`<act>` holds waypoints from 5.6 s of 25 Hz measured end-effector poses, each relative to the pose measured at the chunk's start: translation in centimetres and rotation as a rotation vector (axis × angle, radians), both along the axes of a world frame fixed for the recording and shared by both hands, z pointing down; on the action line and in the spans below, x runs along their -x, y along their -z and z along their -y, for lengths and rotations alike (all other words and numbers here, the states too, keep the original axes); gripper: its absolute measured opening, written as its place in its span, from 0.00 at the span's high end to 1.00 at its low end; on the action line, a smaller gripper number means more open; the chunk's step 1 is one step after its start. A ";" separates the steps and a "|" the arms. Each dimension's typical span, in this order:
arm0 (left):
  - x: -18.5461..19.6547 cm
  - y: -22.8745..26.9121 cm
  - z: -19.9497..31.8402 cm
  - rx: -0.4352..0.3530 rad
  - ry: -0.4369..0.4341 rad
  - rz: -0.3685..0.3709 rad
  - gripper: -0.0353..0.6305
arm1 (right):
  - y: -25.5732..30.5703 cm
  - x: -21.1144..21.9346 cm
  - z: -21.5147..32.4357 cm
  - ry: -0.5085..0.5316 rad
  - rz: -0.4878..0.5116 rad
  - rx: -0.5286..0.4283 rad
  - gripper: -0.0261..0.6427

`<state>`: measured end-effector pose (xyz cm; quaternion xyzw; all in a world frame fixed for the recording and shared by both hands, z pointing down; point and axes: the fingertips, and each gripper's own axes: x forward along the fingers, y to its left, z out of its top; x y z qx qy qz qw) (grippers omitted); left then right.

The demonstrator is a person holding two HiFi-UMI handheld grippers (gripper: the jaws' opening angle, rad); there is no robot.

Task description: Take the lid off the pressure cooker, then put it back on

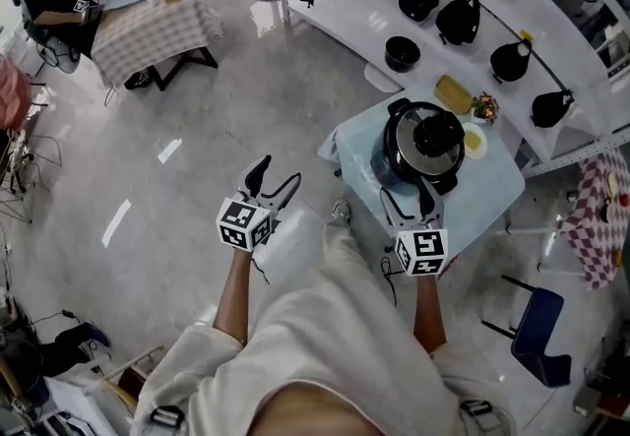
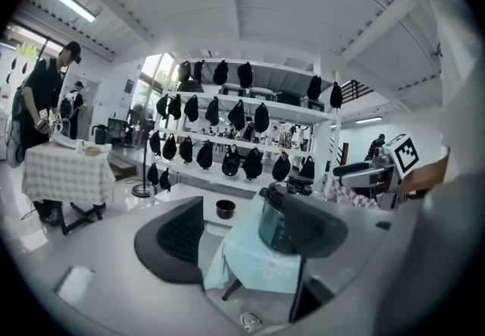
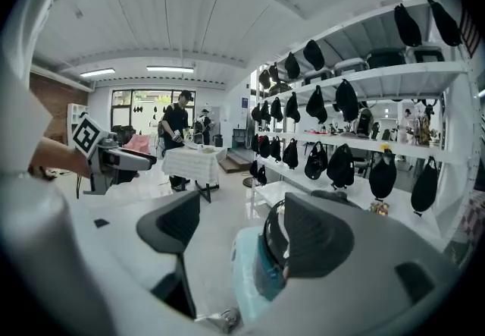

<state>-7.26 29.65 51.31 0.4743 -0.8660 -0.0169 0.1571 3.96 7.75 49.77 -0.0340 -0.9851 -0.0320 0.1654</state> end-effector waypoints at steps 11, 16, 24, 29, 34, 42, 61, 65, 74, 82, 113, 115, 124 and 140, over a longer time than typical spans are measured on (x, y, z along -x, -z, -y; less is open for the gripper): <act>13.2 4.6 14.3 0.009 -0.077 0.067 0.48 | 4.0 12.3 10.3 -0.002 0.052 0.067 0.47; 15.5 3.7 20.9 0.013 -0.184 0.052 0.48 | 3.1 13.8 13.6 -0.054 0.029 0.078 0.47; 16.3 1.8 29.9 0.008 -0.410 0.016 0.48 | 1.8 12.9 17.7 -0.205 -0.020 0.085 0.47; 15.9 0.4 35.5 -0.010 -0.608 -0.013 0.48 | 0.5 11.3 19.5 -0.366 -0.069 0.071 0.47; 15.4 0.0 39.8 -0.012 -0.840 -0.023 0.48 | -0.4 10.3 19.6 -0.542 -0.104 0.079 0.47; 14.9 -1.5 40.9 0.013 -1.082 -0.057 0.48 | -2.0 9.8 17.6 -0.722 -0.176 0.081 0.47; 14.6 -1.2 41.4 -0.004 -1.092 -0.101 0.48 | -5.3 10.1 17.5 -0.510 -0.494 0.018 0.47; 14.3 -1.4 40.6 -0.011 -1.079 -0.118 0.48 | -6.2 10.8 18.0 -0.390 -0.596 -0.033 0.47; 15.1 -0.7 39.8 -0.033 -1.051 -0.126 0.48 | -8.1 12.5 17.9 -0.093 -0.830 -0.070 0.48; 15.6 -1.0 39.0 -0.042 -1.015 -0.150 0.48 | -9.5 12.7 17.7 0.067 -0.981 -0.025 0.54; 15.0 -0.5 40.3 -0.067 -1.056 -0.138 0.48 | -10.9 12.7 19.4 -0.396 -1.083 0.318 0.56; 14.9 -0.5 40.2 -0.067 -1.058 -0.139 0.48 | -10.8 12.7 19.3 -0.390 -1.074 0.310 0.56; 15.0 0.0 40.0 -0.066 -1.061 -0.128 0.48 | -9.4 12.5 18.8 -0.348 -1.069 0.281 0.56; 7.9 0.9 42.7 -0.067 -1.242 -0.090 0.48 | -4.3 4.3 19.9 -0.521 -0.944 0.344 0.56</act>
